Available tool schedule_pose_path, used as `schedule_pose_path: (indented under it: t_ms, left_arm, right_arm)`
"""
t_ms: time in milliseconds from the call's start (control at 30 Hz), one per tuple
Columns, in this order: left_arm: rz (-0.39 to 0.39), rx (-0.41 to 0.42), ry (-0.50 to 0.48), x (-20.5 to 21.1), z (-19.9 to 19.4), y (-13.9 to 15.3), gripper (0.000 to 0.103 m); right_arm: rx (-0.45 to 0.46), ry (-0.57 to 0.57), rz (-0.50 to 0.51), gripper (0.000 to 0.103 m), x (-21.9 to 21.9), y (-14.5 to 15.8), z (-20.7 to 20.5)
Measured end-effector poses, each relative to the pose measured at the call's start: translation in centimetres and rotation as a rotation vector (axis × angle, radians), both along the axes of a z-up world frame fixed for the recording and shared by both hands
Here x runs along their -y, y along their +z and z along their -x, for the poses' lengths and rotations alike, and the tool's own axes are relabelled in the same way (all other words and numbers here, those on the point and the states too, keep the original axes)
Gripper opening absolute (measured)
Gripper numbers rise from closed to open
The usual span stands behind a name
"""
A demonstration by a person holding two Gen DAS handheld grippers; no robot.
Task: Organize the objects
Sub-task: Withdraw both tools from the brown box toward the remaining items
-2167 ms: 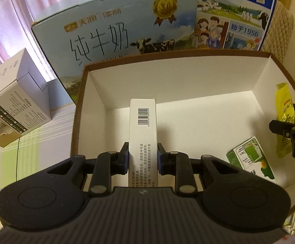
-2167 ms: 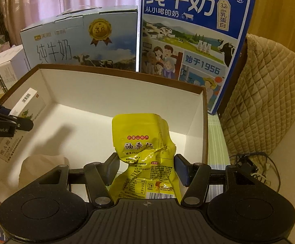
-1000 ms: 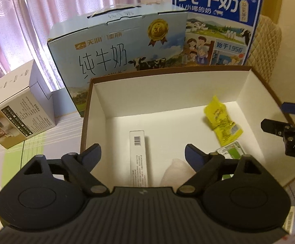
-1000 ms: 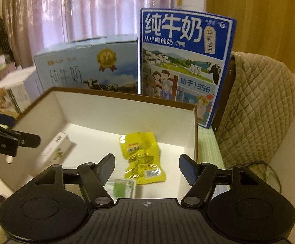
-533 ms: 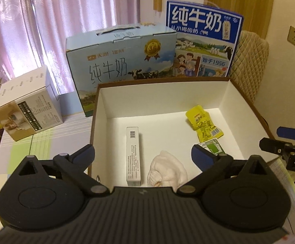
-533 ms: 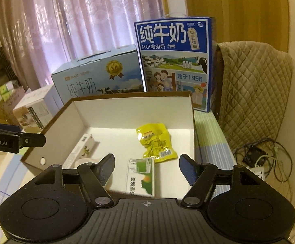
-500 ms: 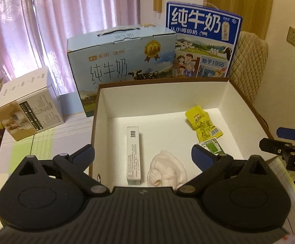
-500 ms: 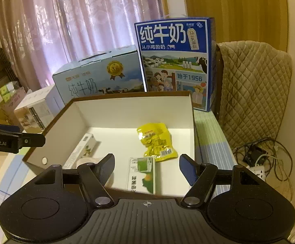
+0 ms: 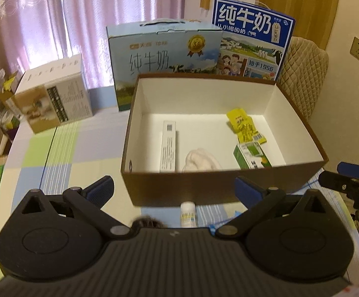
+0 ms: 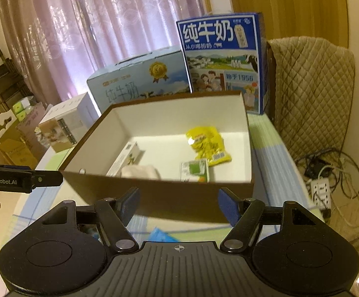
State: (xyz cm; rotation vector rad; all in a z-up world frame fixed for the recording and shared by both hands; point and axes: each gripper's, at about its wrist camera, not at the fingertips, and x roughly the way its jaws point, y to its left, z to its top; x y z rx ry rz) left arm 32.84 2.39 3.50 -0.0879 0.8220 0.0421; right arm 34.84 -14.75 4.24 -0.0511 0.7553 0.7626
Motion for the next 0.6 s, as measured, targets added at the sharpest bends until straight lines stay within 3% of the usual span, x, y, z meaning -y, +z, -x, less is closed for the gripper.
schedule_pose_path:
  t_ms: [600]
  left_arm:
    - [0.03, -0.043, -0.044, 1.6, 6.8, -0.6, 0.102]
  right_arm:
    - [-0.068, -0.001, 0.028, 0.067, 2.4, -1.1, 6.1]
